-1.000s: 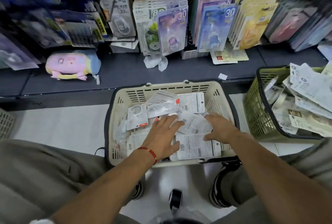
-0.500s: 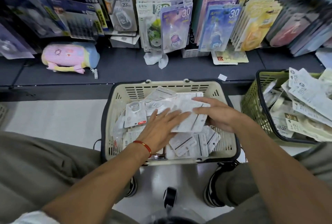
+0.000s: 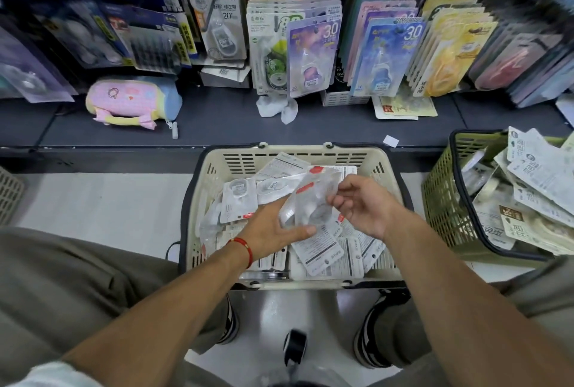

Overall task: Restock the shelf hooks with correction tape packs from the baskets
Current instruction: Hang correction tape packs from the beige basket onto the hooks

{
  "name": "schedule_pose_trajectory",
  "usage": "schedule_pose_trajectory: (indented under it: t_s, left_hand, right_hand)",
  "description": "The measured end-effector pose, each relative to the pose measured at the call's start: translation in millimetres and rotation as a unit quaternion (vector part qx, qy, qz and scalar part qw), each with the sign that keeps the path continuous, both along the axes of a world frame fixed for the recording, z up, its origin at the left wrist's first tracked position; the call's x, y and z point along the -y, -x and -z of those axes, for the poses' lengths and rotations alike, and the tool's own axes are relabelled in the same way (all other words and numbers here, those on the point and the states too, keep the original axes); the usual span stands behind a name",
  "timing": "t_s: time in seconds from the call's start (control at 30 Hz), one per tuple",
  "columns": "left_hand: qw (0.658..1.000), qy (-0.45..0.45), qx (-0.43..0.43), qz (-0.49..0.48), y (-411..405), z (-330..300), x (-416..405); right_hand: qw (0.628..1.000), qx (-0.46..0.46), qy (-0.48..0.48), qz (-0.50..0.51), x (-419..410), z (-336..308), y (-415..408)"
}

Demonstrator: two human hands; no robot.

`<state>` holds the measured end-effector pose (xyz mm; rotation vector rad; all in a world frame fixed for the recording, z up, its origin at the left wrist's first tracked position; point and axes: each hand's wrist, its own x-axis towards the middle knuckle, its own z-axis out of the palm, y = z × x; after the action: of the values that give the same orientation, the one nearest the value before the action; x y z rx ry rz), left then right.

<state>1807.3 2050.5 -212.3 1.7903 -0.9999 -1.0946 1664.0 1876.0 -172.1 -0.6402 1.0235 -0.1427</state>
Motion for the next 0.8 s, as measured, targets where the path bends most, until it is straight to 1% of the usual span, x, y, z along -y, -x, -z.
schedule_pose_trajectory:
  t_s: [0.07, 0.1, 0.13, 0.17, 0.2, 0.23, 0.27, 0.3, 0.33, 0.37, 0.4, 0.43, 0.5, 0.53, 0.57, 0.67, 0.73, 0.8]
  left_hand:
    - [0.997, 0.002, -0.053, -0.058, 2, 4, 3]
    - [0.992, -0.003, -0.085, -0.095, 0, 5, 3]
    - [0.984, -0.008, -0.124, -0.130, -2, 5, 1]
    - [0.973, -0.012, -0.162, -0.161, -5, 5, -1]
    - [0.964, -0.016, -0.186, -0.189, -10, 5, -4]
    - [0.958, -0.020, -0.194, -0.211, -15, 4, -7]
    - [0.954, -0.023, -0.195, -0.228, -20, 4, -10]
    - [0.950, -0.023, -0.199, -0.242, -26, 4, -12]
    - [0.945, -0.019, -0.207, -0.253, -30, 3, -14]
    - [0.941, -0.015, -0.214, -0.261, -34, 2, -15]
    - [0.940, -0.009, -0.216, -0.264, -38, 1, -16]
    - [0.940, -0.002, -0.215, -0.263, -42, 0, -16]
    - [0.943, 0.012, -0.208, -0.261, -48, -4, -16]
    - [0.944, 0.019, -0.203, -0.260, -51, -5, -16]
    - [0.945, 0.024, -0.200, -0.259, -53, -5, -15]
    - [0.947, 0.026, -0.202, -0.249, -55, -6, -12]
    - [0.952, 0.020, -0.197, -0.235, -54, -5, -12]
    - [0.954, 0.013, -0.194, -0.226, -53, -5, -12]
  right_hand:
    - [0.996, 0.051, -0.062, 0.045, -7, 5, -2]
    - [0.995, 0.059, -0.061, 0.057, -9, 9, -4]
    - [0.998, 0.034, -0.016, 0.048, -11, 16, -3]
    - [0.997, -0.039, 0.073, 0.006, -13, 23, -1]
    - [0.968, -0.147, 0.191, -0.075, -16, 30, 2]
    - [0.901, -0.248, 0.305, -0.181, -20, 38, 8]
    - [0.823, -0.314, 0.378, -0.286, -26, 45, 12]
    - [0.761, -0.345, 0.407, -0.370, -32, 51, 15]
    - [0.731, -0.350, 0.409, -0.419, -38, 56, 16]
    - [0.730, -0.340, 0.403, -0.435, -43, 60, 16]
    - [0.744, -0.325, 0.398, -0.426, -45, 61, 15]
    - [0.777, -0.305, 0.385, -0.394, -43, 59, 14]
    - [0.855, -0.245, 0.335, -0.310, -32, 46, 12]
    - [0.882, -0.206, 0.321, -0.278, -25, 37, 11]
    - [0.892, -0.173, 0.325, -0.260, -19, 26, 12]
    - [0.876, -0.125, 0.388, -0.257, -5, -4, 12]
    - [0.888, -0.090, 0.370, -0.257, -1, -14, 13]
    - [0.897, -0.062, 0.336, -0.281, 0, -17, 15]
